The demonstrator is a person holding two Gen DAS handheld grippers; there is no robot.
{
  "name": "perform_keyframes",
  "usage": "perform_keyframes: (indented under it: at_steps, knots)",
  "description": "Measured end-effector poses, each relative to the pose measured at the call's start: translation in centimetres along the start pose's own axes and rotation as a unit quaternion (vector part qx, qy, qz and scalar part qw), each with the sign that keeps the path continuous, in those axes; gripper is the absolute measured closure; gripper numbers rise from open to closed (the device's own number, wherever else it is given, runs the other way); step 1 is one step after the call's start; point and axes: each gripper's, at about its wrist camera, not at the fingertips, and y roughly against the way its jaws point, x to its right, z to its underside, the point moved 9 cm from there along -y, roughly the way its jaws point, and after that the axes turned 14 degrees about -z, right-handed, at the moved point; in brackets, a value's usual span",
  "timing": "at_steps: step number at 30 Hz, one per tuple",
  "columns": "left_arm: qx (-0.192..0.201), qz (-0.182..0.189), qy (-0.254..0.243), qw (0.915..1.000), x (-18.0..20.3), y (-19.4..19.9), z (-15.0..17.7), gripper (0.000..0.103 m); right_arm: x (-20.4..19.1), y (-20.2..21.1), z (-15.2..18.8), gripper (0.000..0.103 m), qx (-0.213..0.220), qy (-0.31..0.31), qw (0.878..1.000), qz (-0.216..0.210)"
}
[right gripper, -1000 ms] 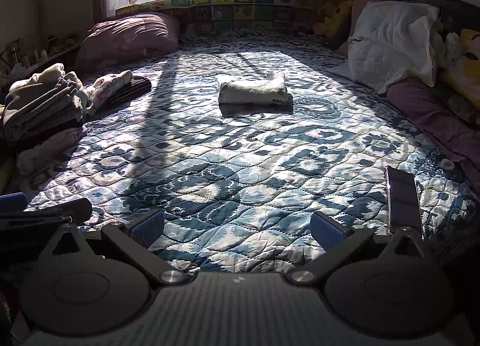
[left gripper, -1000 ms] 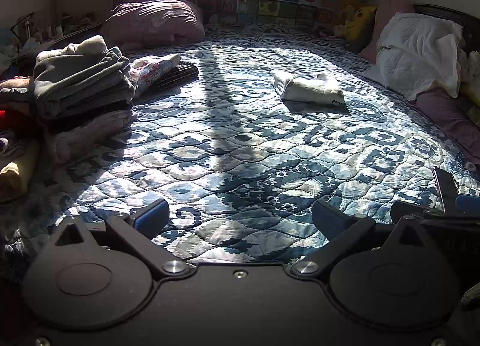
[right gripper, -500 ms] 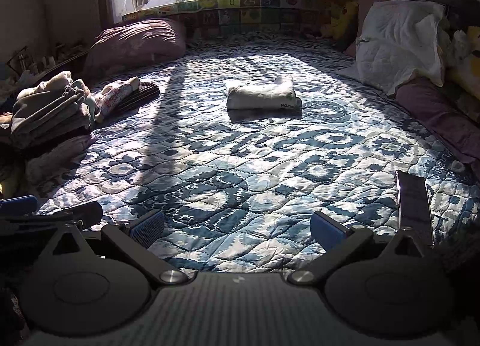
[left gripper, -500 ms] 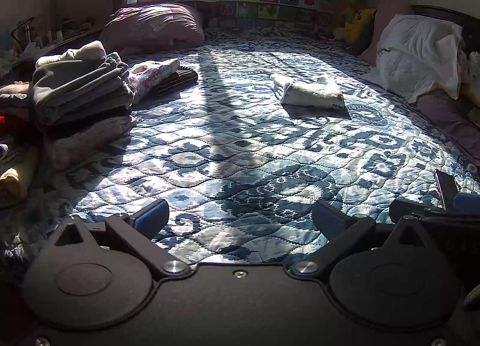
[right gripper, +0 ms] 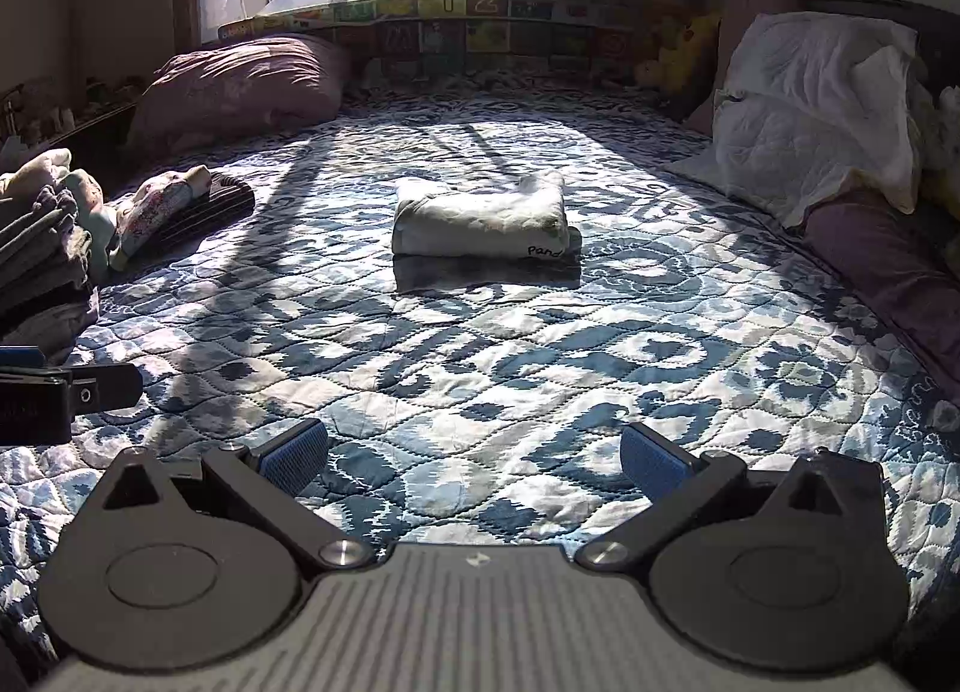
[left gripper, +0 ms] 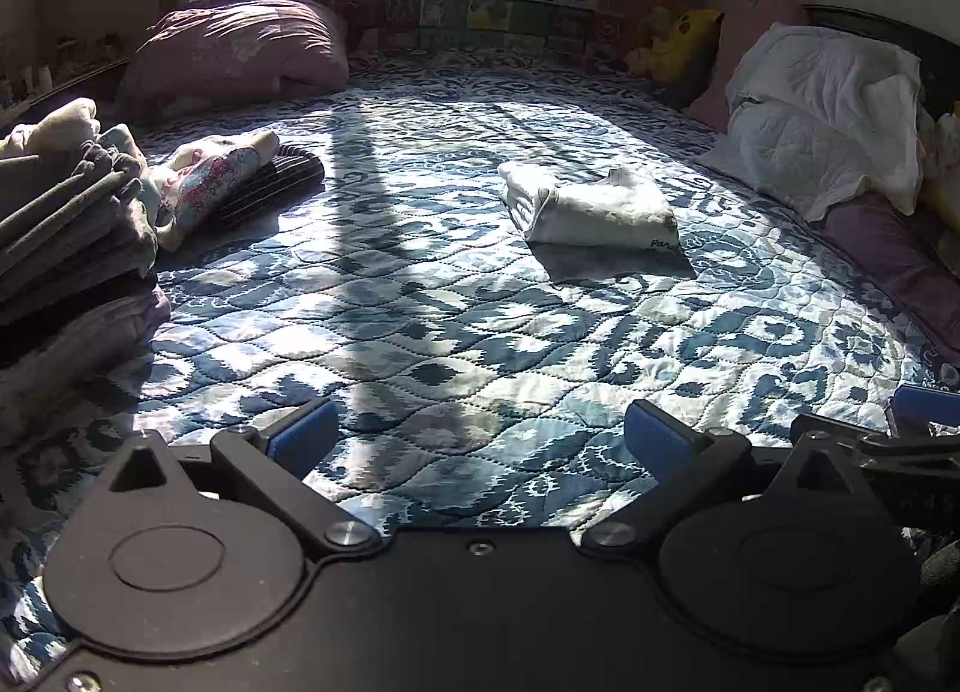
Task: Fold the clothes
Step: 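Move both tools toward the folded white panda sweatshirt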
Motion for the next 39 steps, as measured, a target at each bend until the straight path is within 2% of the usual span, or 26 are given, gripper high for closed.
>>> perform_keyframes:
  at_steps: [5, 9, 11, 13, 15, 19, 24, 28, 29, 34, 36, 38, 39]
  knots:
    - [-0.005, -0.004, -0.02, 0.9998, 2.7, -5.4, -2.0, 0.001, 3.8, -6.0, -0.8, 0.0, -0.011, -0.019, 1.0, -0.006]
    - [-0.022, 0.017, -0.015, 0.9995, 5.2, -9.9, -3.5, 0.001, 6.2, -10.2, -1.2, 0.0, -0.018, -0.027, 0.999, 0.007]
    - [-0.013, 0.019, -0.015, 0.9996, 6.3, -12.0, -4.5, 0.002, 7.3, -12.2, -1.3, 0.0, -0.023, -0.038, 0.999, 0.003]
    - [0.006, 0.023, 0.001, 0.9997, 7.0, -14.3, -5.8, 0.002, 8.1, -13.6, -1.6, 0.0, -0.021, -0.049, 0.999, -0.001]
    - [0.009, 0.042, 0.026, 0.9988, 7.5, -16.2, -6.7, 0.002, 8.9, -14.7, -1.9, 0.0, -0.017, -0.058, 0.998, -0.006]
    - [-0.029, 0.068, 0.055, 0.9958, 8.9, -20.5, -8.3, 0.006, 10.4, -16.6, -2.8, 0.0, -0.002, -0.079, 0.997, -0.023]
    - [-0.032, 0.09, 0.081, 0.9921, 10.6, -24.0, -11.2, 0.009, 11.9, -17.3, -3.6, 0.0, 0.03, -0.094, 0.995, -0.01]
    - [-0.045, 0.112, 0.104, 0.9872, 11.7, -26.7, -12.8, 0.035, 12.9, -17.9, -3.2, 0.0, 0.05, -0.155, 0.986, -0.04]
    - [-0.048, 0.114, 0.111, 0.9861, 11.9, -27.3, -13.0, 0.039, 12.6, -17.9, -3.1, 0.0, 0.053, -0.153, 0.986, -0.045]
    - [-0.049, 0.132, 0.133, 0.9811, 13.1, -29.4, -13.7, 0.04, 11.8, -17.9, -3.0, 0.0, 0.066, -0.155, 0.983, -0.077]
    - [-0.042, 0.129, 0.133, 0.9819, 13.4, -29.3, -13.7, 0.047, 12.1, -17.7, -3.1, 0.0, 0.07, -0.167, 0.98, -0.088]
    - [-0.036, 0.123, 0.122, 0.9843, 13.3, -28.8, -13.6, 0.062, 12.2, -17.6, -3.1, 0.0, 0.071, -0.172, 0.978, -0.092]
    - [-0.034, 0.126, 0.121, 0.9841, 13.0, -28.4, -13.6, 0.065, 12.2, -17.5, -3.1, 0.0, 0.068, -0.172, 0.978, -0.094]
